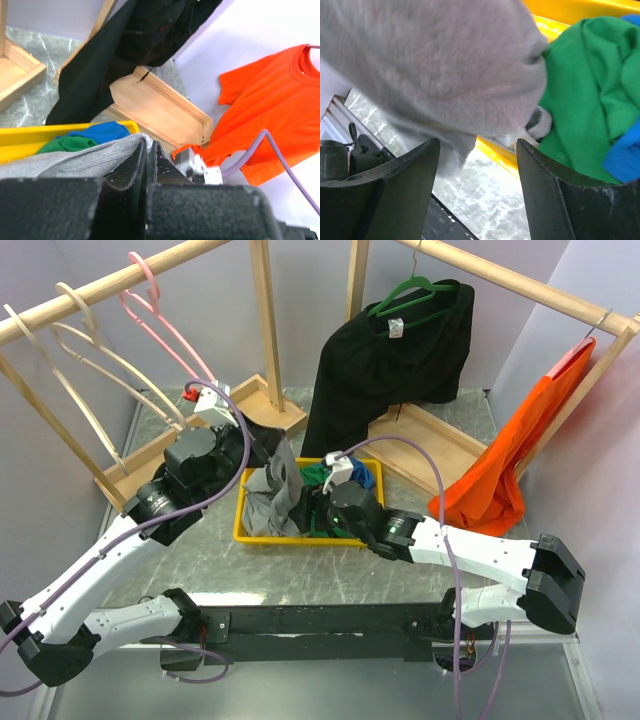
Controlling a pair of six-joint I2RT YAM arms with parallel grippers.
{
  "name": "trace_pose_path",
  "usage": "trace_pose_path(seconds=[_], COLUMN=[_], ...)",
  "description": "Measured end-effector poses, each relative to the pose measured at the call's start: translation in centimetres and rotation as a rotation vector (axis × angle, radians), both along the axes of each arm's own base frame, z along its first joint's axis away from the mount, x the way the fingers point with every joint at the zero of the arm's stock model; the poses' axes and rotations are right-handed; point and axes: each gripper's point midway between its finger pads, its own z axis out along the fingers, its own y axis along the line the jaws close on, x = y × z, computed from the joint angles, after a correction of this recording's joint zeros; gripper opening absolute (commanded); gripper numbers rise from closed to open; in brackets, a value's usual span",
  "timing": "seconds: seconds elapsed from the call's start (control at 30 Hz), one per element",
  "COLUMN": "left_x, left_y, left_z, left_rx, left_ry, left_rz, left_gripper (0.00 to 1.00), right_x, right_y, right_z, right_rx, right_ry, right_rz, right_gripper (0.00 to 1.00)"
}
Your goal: Place the tank top on the hanger
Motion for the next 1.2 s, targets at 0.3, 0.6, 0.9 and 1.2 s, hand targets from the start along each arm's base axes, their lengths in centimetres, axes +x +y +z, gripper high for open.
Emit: trace_pose_path(seconds=[0.3, 0.6, 0.9, 1.2], left_x=[0.5, 0.8, 1.1, 1.3], left_y=[0.3, 0.7, 0.3, 0.3], left_z=[0.1, -0.3, -0.9, -1.1], left_rx=[0.015, 0.026, 0.036, 0.039], left_ry=[0.002, 0.011, 0.025, 0.031], left_rz=[0.031, 0.054, 0.055, 0.063], left_gripper=[0.01, 0.01, 0.01, 0.01], right_x=[0.4, -1.1, -1.0, 0.9], right_y=[0.6, 2.3, 2.6, 3.1], right_z=[-0.7, -0.3, -3.2, -5.2], right_rx=[0.031, 0.144, 0.175, 0.135], right_ry=[0.044, 0.094, 0.151, 0.136], right_rz=[-0.071, -0.105, -0.197, -0.291], right_gripper=[0.63, 0.64, 0.64, 0.19])
